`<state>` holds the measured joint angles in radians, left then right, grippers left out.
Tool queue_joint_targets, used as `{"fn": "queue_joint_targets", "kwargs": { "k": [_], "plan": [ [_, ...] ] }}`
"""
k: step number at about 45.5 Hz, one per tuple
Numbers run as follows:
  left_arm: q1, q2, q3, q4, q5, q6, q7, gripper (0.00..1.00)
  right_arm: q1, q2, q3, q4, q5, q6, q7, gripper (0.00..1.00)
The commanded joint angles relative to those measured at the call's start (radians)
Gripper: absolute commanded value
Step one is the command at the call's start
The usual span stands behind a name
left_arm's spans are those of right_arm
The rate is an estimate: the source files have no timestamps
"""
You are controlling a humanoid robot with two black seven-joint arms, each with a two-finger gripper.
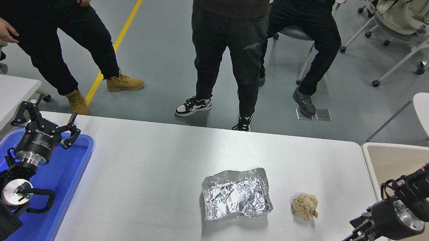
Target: Clean the table surface
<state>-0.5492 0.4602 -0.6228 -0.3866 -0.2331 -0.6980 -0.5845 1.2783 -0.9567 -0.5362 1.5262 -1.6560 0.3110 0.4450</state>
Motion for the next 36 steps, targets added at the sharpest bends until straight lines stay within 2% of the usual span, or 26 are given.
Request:
{"fn": "queue_joint_targets", "kwargs": {
  "k": [1,21,36],
  "plan": [
    [0.0,0.0,0.0,0.0,0.0,0.0,0.0,1.0,-0.128,-0.016,0.091,-0.003,0.007,-0.004,-0.005,0.99],
    [0.0,0.0,0.0,0.0,0.0,0.0,0.0,1.0,-0.241,-0.011,0.139,-0.066,-0.002,-0.061,-0.012,0.98],
    [0.0,0.0,0.0,0.0,0.0,0.0,0.0,1.0,-0.295,0.019,0.139,-0.129,-0.002,-0.121,-0.022,0.86]
  ]
}}
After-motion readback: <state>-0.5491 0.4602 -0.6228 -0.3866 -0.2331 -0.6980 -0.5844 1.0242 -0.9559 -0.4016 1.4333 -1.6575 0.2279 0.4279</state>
